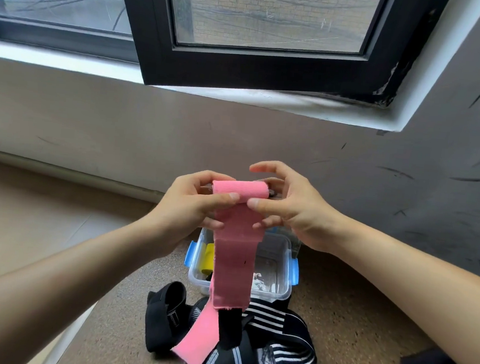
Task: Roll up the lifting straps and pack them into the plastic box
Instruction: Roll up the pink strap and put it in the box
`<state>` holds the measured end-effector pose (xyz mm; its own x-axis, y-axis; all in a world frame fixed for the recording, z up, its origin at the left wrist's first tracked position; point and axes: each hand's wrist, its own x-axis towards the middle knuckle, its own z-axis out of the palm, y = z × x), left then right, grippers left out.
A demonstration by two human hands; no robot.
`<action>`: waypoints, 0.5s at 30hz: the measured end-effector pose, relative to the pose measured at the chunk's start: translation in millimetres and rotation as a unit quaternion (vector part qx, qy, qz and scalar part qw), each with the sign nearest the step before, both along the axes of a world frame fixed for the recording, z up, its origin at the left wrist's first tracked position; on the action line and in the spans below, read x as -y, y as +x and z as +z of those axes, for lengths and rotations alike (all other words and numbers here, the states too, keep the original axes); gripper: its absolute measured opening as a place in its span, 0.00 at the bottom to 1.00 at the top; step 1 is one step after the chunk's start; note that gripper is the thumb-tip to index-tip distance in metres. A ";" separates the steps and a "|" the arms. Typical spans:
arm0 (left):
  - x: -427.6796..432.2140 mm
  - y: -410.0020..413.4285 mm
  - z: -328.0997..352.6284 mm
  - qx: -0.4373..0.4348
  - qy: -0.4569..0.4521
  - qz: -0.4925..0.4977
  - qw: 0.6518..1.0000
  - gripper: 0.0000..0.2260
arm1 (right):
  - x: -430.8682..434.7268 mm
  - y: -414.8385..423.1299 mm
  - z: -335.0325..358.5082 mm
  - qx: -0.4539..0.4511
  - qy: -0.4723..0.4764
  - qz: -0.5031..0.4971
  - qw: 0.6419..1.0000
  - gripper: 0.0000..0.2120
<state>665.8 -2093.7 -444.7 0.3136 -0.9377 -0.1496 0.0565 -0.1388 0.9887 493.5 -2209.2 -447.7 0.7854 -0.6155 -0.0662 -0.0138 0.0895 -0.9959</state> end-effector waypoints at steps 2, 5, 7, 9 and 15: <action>-0.5 1.9 -1.4 0.012 -0.018 0.011 1.000 0.12 | 0.1 -0.8 0.5 -0.022 0.030 0.008 0.999 0.24; -2.1 2.7 -3.0 0.039 -0.067 0.009 0.997 0.13 | -2.2 -0.1 1.6 -0.031 0.039 0.022 0.999 0.23; -2.4 0.0 -3.6 0.068 -0.099 0.002 0.993 0.14 | -3.6 0.4 2.6 -0.021 0.041 0.009 0.999 0.21; -2.3 -1.9 -3.5 0.102 -0.112 0.001 0.988 0.16 | -4.0 0.7 3.2 -0.007 0.043 0.002 0.999 0.17; -2.5 0.5 -1.2 0.049 -0.029 -0.015 0.998 0.18 | -1.7 -0.3 4.3 0.022 0.051 0.010 0.998 0.14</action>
<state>666.3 -2091.2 -445.9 0.2959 -0.9531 -0.0639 -0.0447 -0.0806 0.9957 493.2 -2207.6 -443.3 0.8011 -0.5913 -0.0930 0.0261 0.1898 -0.9815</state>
